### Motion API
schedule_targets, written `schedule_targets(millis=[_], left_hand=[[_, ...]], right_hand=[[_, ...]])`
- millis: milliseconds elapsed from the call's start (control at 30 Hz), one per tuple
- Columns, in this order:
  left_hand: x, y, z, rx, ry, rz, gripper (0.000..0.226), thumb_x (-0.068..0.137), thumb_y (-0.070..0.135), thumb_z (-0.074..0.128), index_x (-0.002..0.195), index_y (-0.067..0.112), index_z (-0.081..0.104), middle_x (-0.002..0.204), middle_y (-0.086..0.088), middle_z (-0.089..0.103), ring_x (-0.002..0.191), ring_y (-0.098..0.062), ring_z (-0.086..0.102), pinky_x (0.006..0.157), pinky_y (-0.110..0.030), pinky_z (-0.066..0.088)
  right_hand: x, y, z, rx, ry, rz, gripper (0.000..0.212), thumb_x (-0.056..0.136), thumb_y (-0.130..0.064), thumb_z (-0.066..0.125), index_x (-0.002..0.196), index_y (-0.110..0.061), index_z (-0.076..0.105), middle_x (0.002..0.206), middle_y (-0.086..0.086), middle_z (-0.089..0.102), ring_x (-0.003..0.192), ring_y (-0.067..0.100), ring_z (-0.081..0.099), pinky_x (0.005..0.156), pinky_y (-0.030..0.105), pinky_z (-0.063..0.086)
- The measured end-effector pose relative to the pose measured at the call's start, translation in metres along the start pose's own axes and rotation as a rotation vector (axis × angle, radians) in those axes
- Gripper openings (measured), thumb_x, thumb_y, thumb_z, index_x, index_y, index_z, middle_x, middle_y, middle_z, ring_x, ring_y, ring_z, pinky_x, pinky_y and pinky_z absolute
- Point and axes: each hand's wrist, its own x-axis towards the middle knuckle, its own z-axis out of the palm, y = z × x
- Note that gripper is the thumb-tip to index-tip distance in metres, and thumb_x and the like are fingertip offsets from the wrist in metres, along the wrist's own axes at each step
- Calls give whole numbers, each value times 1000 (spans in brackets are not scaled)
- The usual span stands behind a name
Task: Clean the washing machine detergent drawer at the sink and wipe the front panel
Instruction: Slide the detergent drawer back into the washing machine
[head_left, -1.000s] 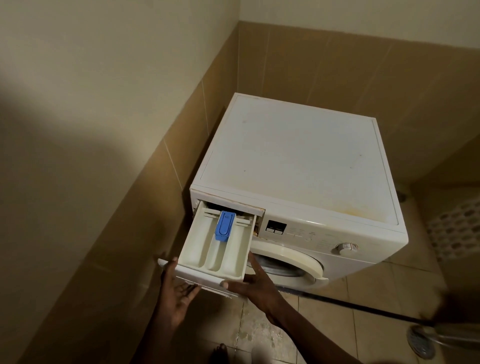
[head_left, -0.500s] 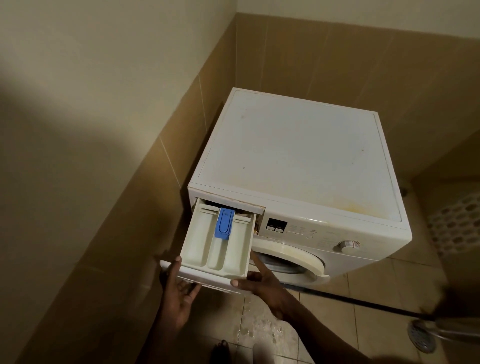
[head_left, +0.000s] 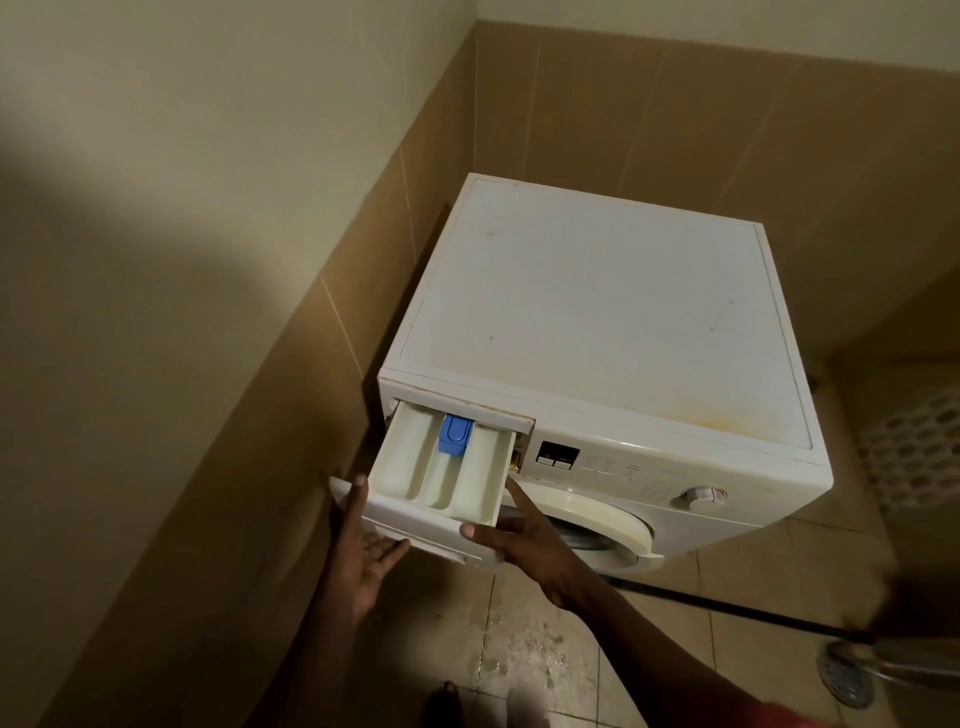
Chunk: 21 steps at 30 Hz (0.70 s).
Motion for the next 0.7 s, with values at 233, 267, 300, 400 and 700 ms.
schedule_targets(millis=[233, 267, 300, 400, 700], left_hand=[[-4, -13, 9, -12, -31, -32, 88, 72, 54, 67, 148, 28, 32, 140, -16, 51, 125, -39, 51, 104, -67, 37], [-4, -12, 11, -1, -28, -35, 95, 66, 55, 74, 147, 29, 33, 139, -16, 52, 125, -39, 52, 102, -67, 38], [-5, -12, 12, 3, -29, -29, 106, 56, 56, 83, 147, 29, 34, 138, -15, 53, 124, -39, 53, 101, -67, 39], [-4, -11, 15, -29, -26, -19, 130, 31, 53, 95, 145, 31, 37, 135, -15, 55, 122, -39, 54, 100, -65, 42], [-3, -17, 27, -117, 29, -14, 77, 73, 34, 77, 140, 27, 41, 134, -16, 54, 122, -38, 53, 100, -64, 44]], right_hand=[[-3, -6, -5, -666, 300, -291, 110, 54, -57, 84, 143, -23, 30, 135, -3, 41, 114, 10, 40, 96, 28, 46], [-2, -9, -5, -769, 344, -371, 107, 52, -63, 80, 140, -23, 34, 133, -4, 41, 113, 11, 39, 95, 30, 46], [0, -12, -7, -863, 384, -442, 106, 50, -69, 75, 138, -24, 35, 133, -3, 41, 114, 13, 39, 96, 32, 45], [5, -24, -11, -1086, 400, -538, 120, 50, -81, 63, 148, -24, 25, 152, 3, 28, 139, 24, 25, 114, 41, 26], [21, -34, -27, -1357, 262, -399, 143, 53, -89, 56, 149, -21, -25, 156, 12, -31, 143, 31, -29, 116, 56, -11]])
